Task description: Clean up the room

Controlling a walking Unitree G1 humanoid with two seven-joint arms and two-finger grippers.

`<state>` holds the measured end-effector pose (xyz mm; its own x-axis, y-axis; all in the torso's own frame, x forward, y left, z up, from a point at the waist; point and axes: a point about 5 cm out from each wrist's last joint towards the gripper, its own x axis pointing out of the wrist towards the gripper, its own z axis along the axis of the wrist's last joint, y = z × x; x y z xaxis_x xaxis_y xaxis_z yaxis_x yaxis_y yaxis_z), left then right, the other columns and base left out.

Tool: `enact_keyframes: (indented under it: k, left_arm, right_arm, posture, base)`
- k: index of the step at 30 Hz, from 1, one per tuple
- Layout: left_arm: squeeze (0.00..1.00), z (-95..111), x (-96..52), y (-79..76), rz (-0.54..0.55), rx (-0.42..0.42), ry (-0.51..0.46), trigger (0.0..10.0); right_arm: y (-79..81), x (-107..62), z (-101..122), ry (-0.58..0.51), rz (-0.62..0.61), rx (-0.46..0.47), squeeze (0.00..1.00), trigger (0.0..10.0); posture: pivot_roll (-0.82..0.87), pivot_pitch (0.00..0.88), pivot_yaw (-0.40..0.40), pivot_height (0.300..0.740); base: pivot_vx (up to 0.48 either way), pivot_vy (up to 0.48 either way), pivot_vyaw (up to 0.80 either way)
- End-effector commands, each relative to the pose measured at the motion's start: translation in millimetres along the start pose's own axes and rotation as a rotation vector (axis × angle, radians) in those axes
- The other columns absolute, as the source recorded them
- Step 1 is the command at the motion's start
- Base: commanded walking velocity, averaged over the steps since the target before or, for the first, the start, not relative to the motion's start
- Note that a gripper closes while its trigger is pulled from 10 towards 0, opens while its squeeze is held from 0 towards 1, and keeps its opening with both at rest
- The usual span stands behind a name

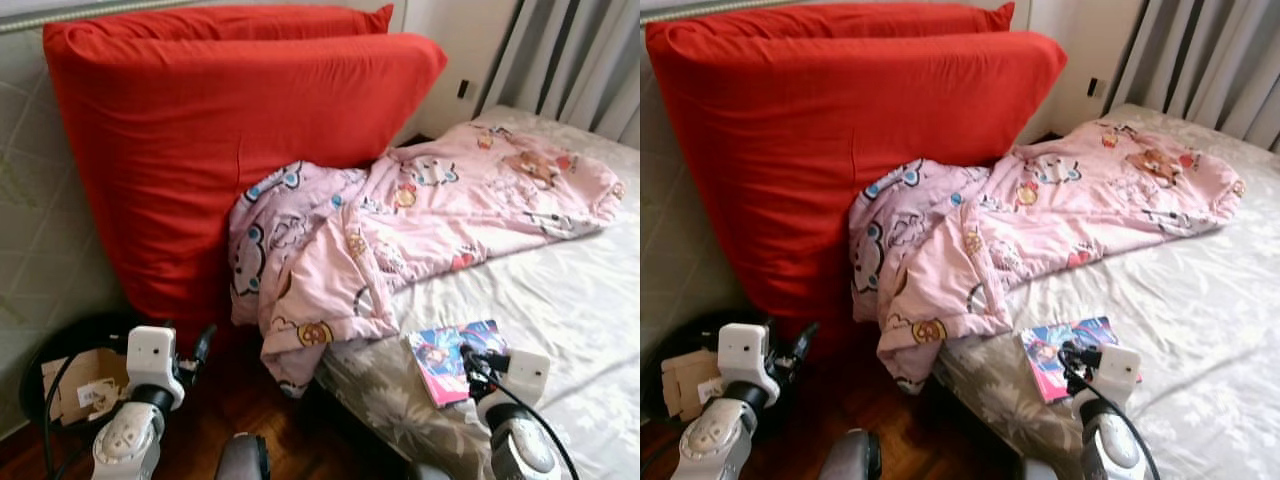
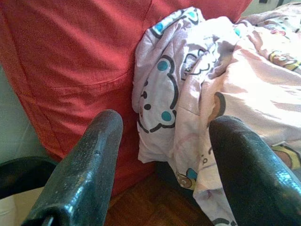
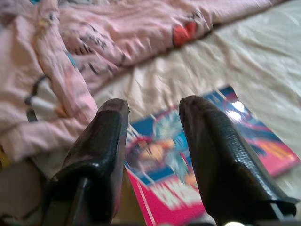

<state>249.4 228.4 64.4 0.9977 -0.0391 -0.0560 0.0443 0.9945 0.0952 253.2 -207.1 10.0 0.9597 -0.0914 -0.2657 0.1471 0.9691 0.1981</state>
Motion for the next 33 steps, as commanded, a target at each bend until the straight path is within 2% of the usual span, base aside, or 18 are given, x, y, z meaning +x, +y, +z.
enact_keyframes:
  k: [1,12,19,24,28,33]
  left_arm:
    - [0.00,5.1,3.6,-2.6,-0.015,-0.003,-0.012,10.0]
    - [0.00,4.6,1.8,-5.4,-0.034,-0.005,-0.008,10.0]
    - [0.00,10.6,1.6,-6.4,-0.028,-0.016,-0.023,10.0]
    - [0.00,15.1,2.3,-5.7,-0.019,-0.030,-0.034,10.0]
    - [0.00,16.9,3.6,-6.3,-0.020,-0.032,-0.036,10.0]
    - [0.00,17.8,7.3,-3.7,0.002,-0.046,-0.035,10.0]
  right_arm:
    - [-1.2,1.1,-0.6,-0.002,-0.007,-0.009,0.00,10.0]
    - [-2.5,3.1,-4.2,0.007,-0.046,-0.003,0.00,10.0]
    - [-17.4,8.4,-3.9,0.035,-0.129,-0.008,0.00,10.0]
    - [-22.5,14.7,0.5,0.044,-0.162,-0.035,0.00,10.0]
    - [-19.3,19.2,-0.1,0.070,-0.149,-0.053,0.00,10.0]
    - [-9.2,23.2,-6.6,0.124,-0.067,-0.082,0.00,10.0]
  posture:
    - [0.01,0.053,-0.025,0.609]
    - [0.02,0.058,-0.021,0.609]
    - [0.05,0.107,-0.028,0.609]
    - [0.05,0.124,-0.025,0.609]
    - [0.06,0.141,-0.026,0.609]
    - [0.06,0.174,-0.028,0.609]
  base:
    - [0.371,0.000,0.00]
    - [0.364,0.000,0.00]
    - [0.000,0.000,0.00]
    - [0.000,0.000,0.00]
    - [0.000,0.000,0.00]
    - [0.000,0.000,0.00]
